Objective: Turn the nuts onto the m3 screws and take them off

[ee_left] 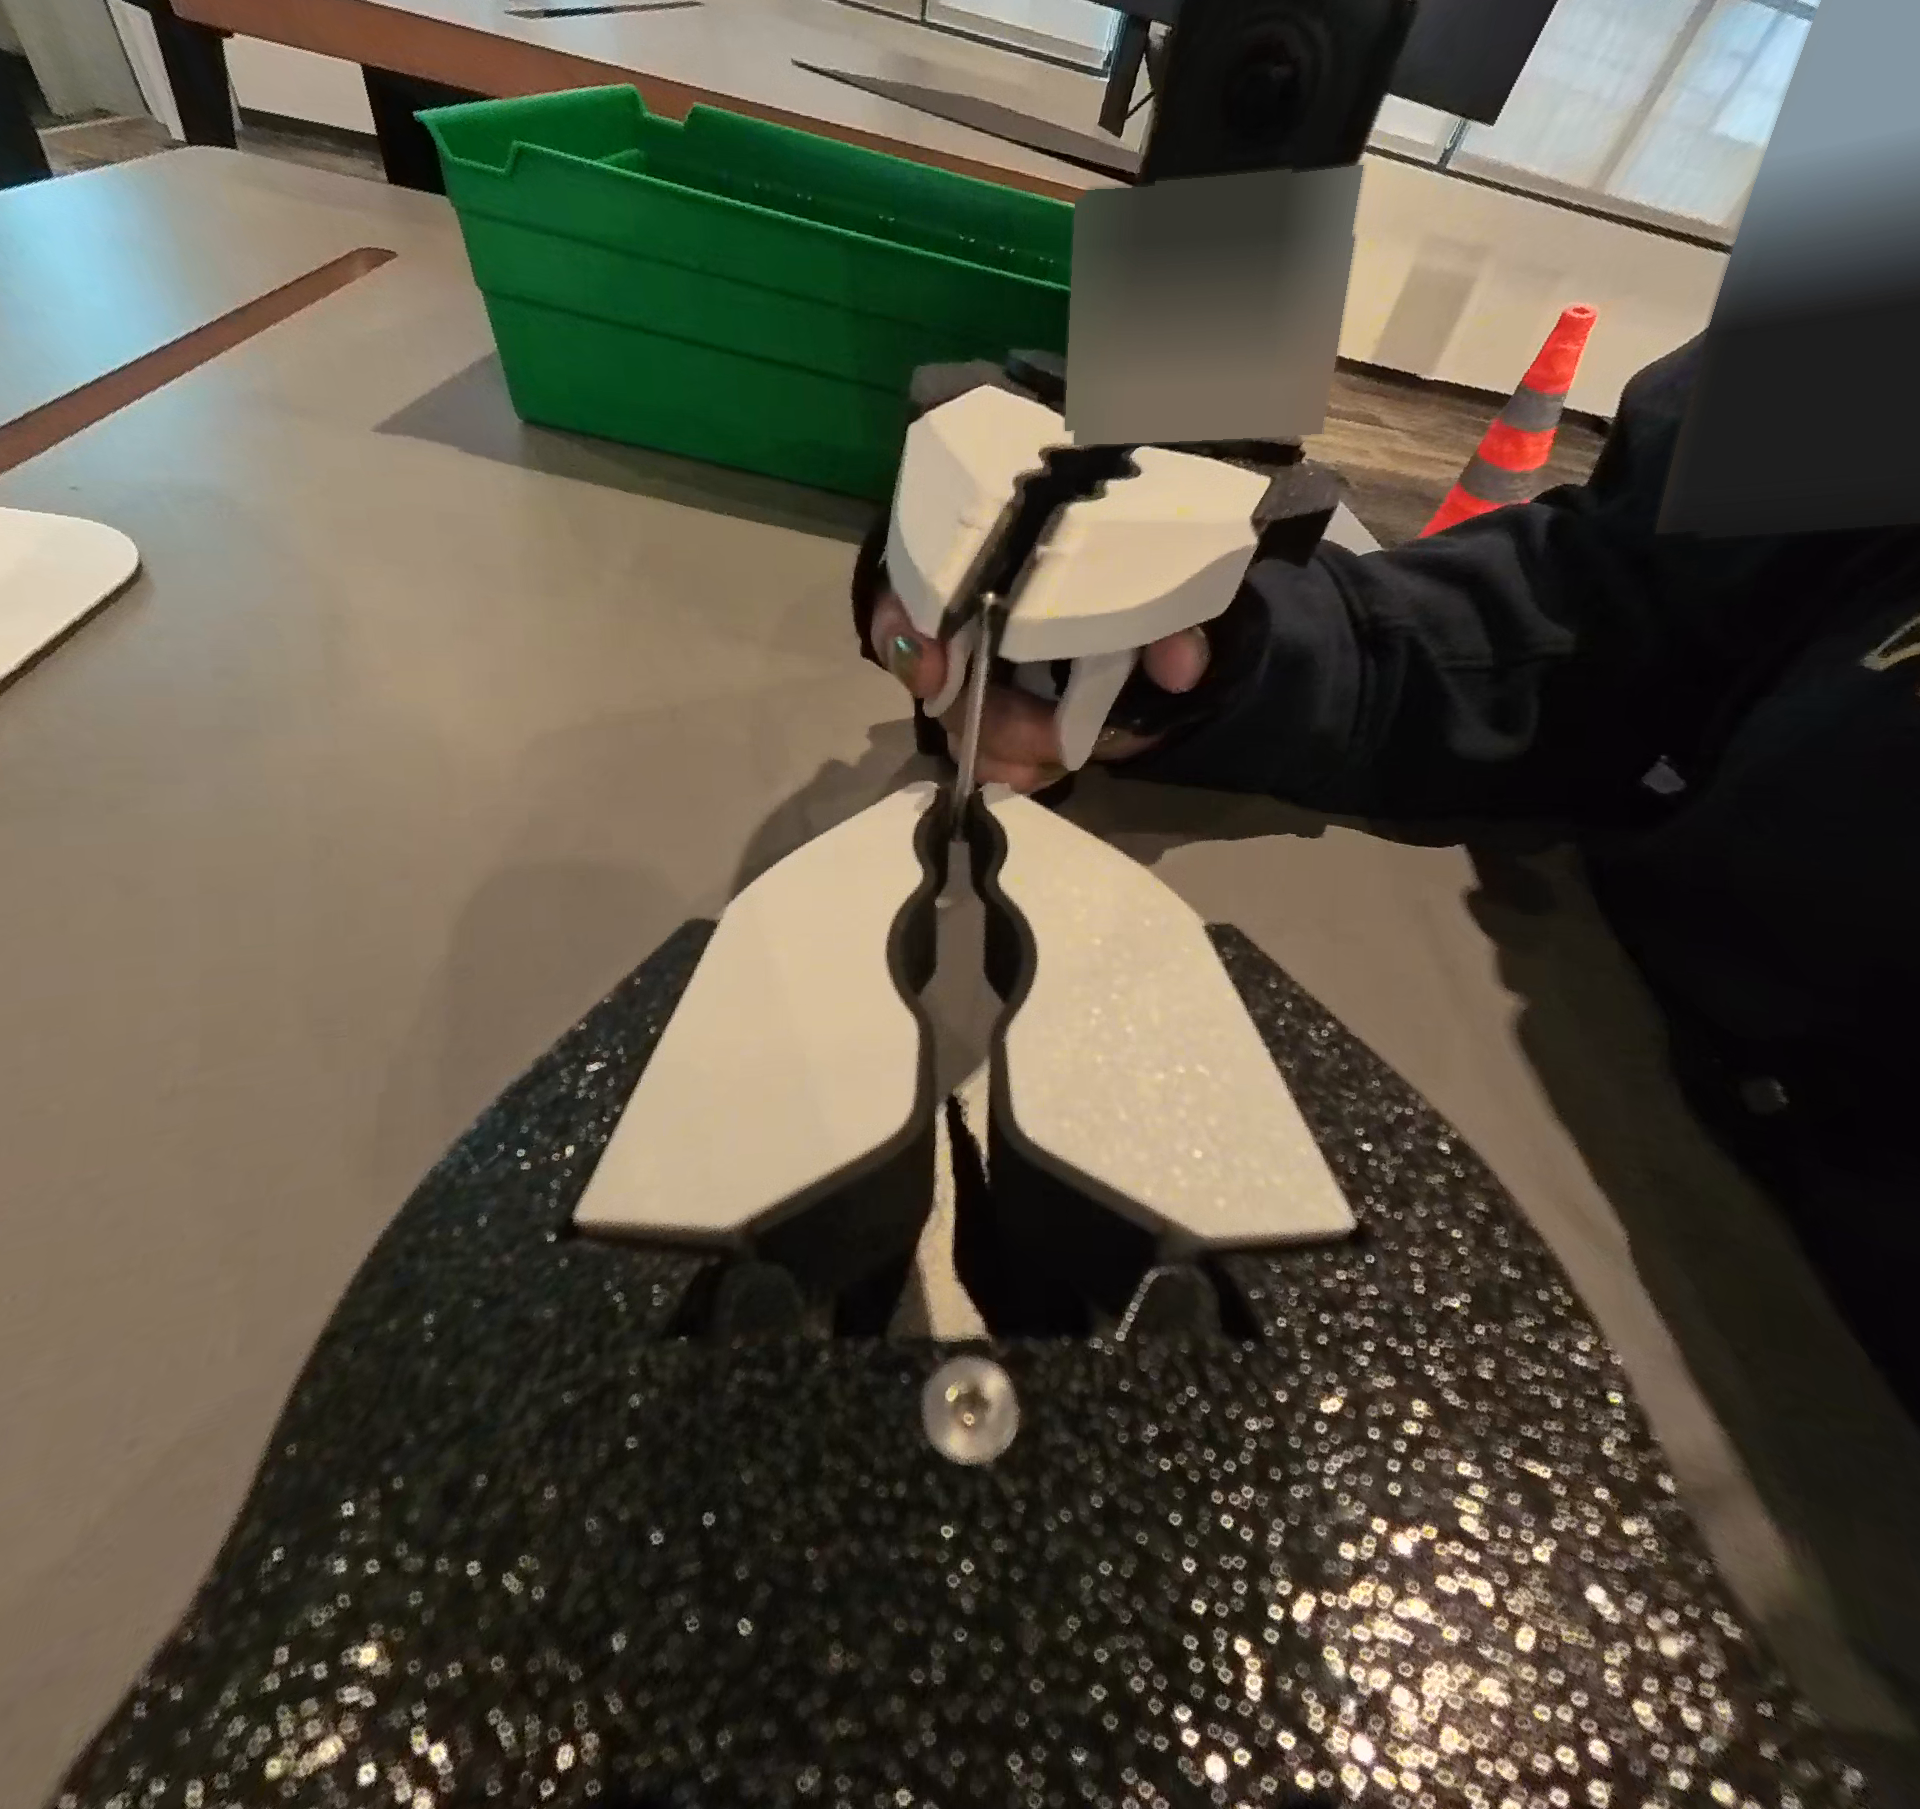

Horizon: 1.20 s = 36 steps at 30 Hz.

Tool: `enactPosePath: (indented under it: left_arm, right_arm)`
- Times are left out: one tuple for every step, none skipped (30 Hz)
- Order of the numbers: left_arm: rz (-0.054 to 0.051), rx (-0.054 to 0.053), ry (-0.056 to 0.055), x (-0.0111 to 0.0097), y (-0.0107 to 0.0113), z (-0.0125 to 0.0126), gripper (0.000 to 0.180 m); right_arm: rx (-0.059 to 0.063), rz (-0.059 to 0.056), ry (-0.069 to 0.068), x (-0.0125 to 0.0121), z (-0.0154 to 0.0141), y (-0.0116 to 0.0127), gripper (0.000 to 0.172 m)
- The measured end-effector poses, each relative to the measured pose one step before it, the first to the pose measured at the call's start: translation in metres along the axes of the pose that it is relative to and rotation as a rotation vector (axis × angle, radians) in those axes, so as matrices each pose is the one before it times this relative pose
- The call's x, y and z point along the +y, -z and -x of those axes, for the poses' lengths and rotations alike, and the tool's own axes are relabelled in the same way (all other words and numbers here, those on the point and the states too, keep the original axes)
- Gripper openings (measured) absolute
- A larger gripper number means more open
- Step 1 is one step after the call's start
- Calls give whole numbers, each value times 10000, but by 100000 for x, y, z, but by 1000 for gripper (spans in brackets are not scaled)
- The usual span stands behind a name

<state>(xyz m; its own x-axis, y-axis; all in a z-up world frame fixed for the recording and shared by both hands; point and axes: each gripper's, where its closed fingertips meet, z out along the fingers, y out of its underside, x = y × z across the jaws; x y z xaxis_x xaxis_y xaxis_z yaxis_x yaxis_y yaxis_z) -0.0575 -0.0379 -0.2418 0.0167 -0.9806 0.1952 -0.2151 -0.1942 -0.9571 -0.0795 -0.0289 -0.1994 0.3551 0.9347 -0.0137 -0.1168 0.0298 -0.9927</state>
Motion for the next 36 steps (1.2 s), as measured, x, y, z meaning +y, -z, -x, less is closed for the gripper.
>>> enactPosePath:
  left_arm:
    - [-1,-71,6,-2,-1,88,3]
    - [-5,-115,18,-7,7,147,3]
    - [-11,-153,28,-18,3,208,3]
    - [-16,-176,32,-22,10,236,3]
    - [-23,-186,28,-24,24,235,3]
    - [-30,-193,15,-38,23,232,3]
    - [-30,-184,3,-37,14,209,3]
    - [-23,-157,-7,-39,3,168,3]
    - [-1,-139,-16,7,-4,141,3]
    - [32,-118,-22,28,-36,108,3]
    - [55,-77,-30,71,-53,57,3]
    - [66,-57,-31,79,-56,40,3]
    - [64,-59,-28,74,-66,38,3]
    - [56,-24,-30,68,-52,-2,3]
    - [43,8,-22,43,-42,-38,3]
    - [19,16,-3,25,-27,-25,3]
    - [-15,44,16,-16,15,-44,3]
    - [-53,81,36,-69,44,-59,3]
    - [-85,112,60,-93,83,-74,3]
    - [-104,149,77,-127,109,-101,3]
    - [-109,209,72,-124,117,-175,3]
    - [-104,278,46,-124,122,-294,3]
    - [-69,275,38,-73,109,-310,3]
    - [33,326,57,61,53,-387,3]
    - [161,416,88,236,-24,-502,3]
    - [258,435,118,351,-109,-525,3]
    - [328,475,123,444,-185,-571,3]
    - [390,483,128,525,-252,-580,3]
    - [401,450,123,527,-279,-540,3]
    - [383,450,102,500,-280,-546,3]
    - [361,456,108,486,-267,-553,3]
    - [313,436,140,443,-215,-526,3]
    - [261,414,175,390,-181,-491,3]
    - [209,341,155,302,-152,-366,3]
    - [165,286,108,239,-129,-305,3]
    - [152,253,94,211,-132,-273,3]
  right_arm:
    - [116,23,28,26,-108,-35,5]
    - [181,17,37,35,-159,-83,5]
    - [252,14,28,24,-204,-122,5]
    - [280,8,-4,28,-189,-130,5]
    - [305,2,-44,33,-216,-141,5]
    - [328,-2,-95,16,-227,-118,5]
    - [322,-25,-149,6,-191,-125,5]
    - [326,-44,-170,6,-149,-125,6]
    - [371,-17,-146,29,-175,-118,5]
    - [400,16,-61,66,-162,-97,6]
    - [423,38,59,85,-158,-69,6]
    - [419,59,150,93,-139,-28,6]
    - [322,41,200,61,-25,-19,6]
    - [236,20,214,31,58,2,6]
    - [173,7,212,9,84,17,6]
    - [92,-13,216,-8,122,16,6]
    - [28,-30,152,-42,101,36,7]
    - [-203,-76,56,-96,292,51,12]
    - [-428,-116,-20,-144,435,78,19]
    - [-394,-143,-68,-173,220,99,23]
    - [-430,-212,-6,-269,112,173,26]
    - [-555,-159,123,-215,142,253,27]
    - [-298,-15,121,-100,-296,333,29]
    - [-371,-63,134,-221,-223,430,30]
    - [-643,-77,136,-250,177,499,30]
    - [-548,58,-3,-96,133,516,30]
    - [-674,200,-82,88,394,505,31]
    - [-621,347,-171,216,399,468,32]
    - [-594,423,-198,153,479,425,32]
    - [-604,499,-110,69,618,412,32]
    - [-334,525,3,2,375,351,33]
    - [-224,530,121,-9,320,305,32]
    - [-172,419,233,-124,304,256,31]
    - [-250,401,368,-93,408,156,30]
    - [-225,578,399,157,257,15,29]
    - [-253,736,365,348,212,-144,29]
